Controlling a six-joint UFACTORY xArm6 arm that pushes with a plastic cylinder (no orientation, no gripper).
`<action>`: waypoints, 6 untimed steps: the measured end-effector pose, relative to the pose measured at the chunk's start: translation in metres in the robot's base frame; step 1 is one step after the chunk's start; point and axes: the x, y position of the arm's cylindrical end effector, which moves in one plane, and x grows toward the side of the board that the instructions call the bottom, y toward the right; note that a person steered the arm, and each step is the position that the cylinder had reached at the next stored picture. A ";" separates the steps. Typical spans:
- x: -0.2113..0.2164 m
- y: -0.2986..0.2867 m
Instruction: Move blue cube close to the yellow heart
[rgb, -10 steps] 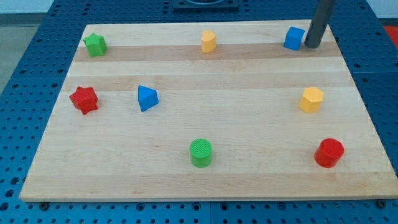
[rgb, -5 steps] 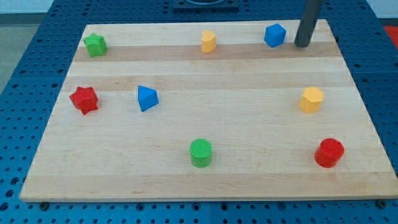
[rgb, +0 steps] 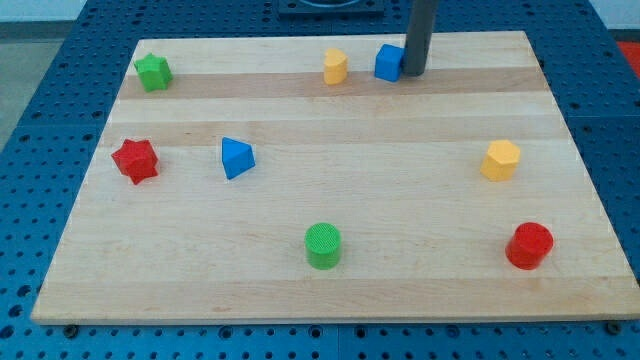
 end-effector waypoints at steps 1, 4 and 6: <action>0.003 -0.015; 0.008 -0.015; 0.134 -0.096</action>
